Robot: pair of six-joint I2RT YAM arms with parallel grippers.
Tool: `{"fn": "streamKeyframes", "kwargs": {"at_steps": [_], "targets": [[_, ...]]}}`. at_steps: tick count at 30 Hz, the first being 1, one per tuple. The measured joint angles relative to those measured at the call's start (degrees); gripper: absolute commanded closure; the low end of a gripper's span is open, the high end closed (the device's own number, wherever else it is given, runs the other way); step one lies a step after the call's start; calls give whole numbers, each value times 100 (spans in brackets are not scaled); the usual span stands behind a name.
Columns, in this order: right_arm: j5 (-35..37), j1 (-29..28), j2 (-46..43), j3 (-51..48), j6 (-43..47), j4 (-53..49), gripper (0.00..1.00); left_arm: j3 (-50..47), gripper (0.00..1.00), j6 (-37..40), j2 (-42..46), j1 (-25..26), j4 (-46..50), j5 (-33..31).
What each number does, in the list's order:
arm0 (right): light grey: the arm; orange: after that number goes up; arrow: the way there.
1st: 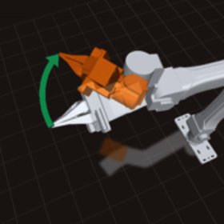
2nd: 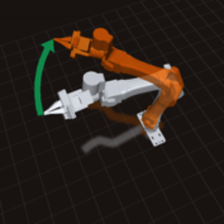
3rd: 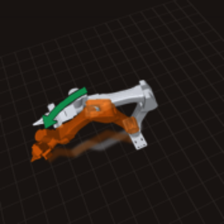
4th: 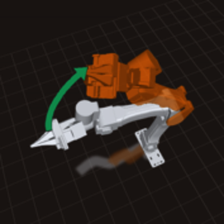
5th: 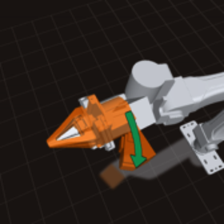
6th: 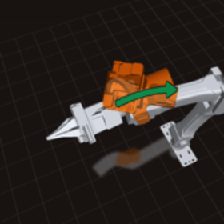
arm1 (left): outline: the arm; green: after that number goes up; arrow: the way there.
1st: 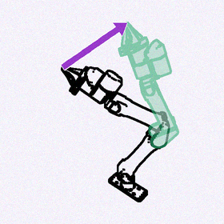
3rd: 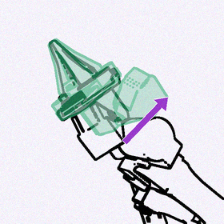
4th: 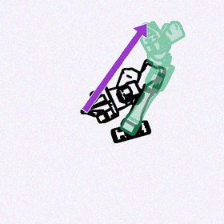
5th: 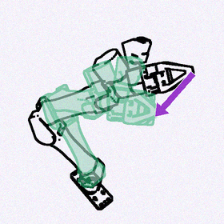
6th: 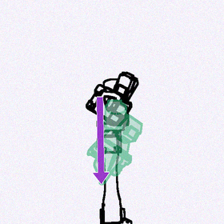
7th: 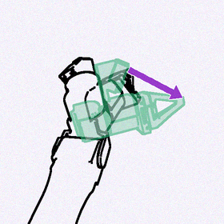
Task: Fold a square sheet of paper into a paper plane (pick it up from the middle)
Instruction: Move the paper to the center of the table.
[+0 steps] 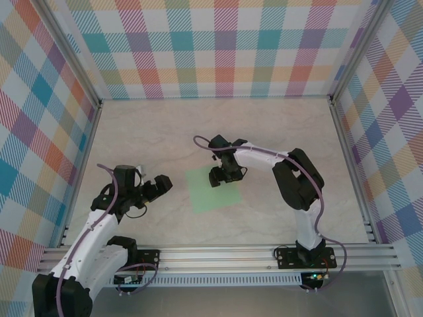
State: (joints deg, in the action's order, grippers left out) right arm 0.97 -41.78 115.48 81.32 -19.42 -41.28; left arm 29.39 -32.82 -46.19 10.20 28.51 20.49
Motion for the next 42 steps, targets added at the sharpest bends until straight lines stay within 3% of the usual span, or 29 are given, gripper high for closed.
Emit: {"fn": "streamKeyframes", "kwargs": {"at_steps": [13, 25, 42], "targets": [[48, -275, -719, 142, -826, -308, 25, 4, 0, 9, -24, 122, 57, -254], [186, -520, -328, 345, -1751, -442, 13, 39, 0, 68, 291, 131, 275, -581], [313, -861, 595, 1508, -1217, -1016, 5, 39, 0, 68, 278, 131, 151, -581]]}}
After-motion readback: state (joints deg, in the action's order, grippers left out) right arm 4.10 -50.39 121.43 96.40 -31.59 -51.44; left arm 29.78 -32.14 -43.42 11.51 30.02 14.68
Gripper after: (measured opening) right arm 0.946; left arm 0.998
